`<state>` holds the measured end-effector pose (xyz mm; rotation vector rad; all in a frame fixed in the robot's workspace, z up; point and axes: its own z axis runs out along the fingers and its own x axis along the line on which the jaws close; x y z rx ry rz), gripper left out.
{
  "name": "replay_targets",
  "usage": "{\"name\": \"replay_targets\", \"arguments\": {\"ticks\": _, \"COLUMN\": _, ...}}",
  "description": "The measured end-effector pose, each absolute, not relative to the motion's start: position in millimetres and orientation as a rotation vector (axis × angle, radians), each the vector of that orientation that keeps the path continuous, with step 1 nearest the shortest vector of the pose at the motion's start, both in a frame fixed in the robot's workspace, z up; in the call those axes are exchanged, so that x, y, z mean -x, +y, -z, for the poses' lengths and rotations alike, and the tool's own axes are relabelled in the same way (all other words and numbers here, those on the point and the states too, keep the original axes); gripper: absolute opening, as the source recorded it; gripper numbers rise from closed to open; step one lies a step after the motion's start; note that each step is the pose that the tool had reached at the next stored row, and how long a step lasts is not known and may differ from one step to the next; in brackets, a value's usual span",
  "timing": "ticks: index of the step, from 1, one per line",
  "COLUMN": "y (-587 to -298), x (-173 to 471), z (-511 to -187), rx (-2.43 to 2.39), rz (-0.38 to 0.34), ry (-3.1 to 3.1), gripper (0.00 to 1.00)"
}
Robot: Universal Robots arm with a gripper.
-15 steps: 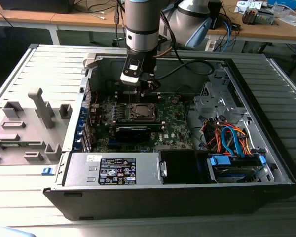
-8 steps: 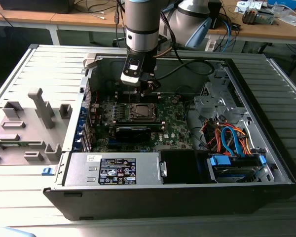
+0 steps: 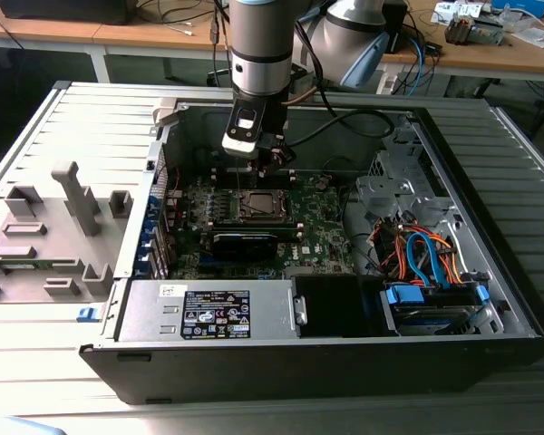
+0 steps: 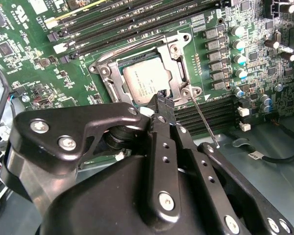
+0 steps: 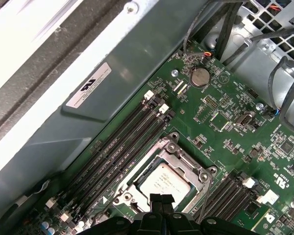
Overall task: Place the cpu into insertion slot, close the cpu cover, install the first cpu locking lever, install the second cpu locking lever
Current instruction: 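Install the first cpu locking lever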
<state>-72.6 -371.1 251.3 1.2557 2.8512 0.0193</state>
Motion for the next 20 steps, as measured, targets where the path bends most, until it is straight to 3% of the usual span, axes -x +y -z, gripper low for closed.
{"name": "replay_targets", "arguments": {"ticks": 20, "y": -371.1, "x": 72.6, "z": -251.4, "rx": -1.236, "rz": -0.02, "ry": 2.86, "gripper": 0.11}}
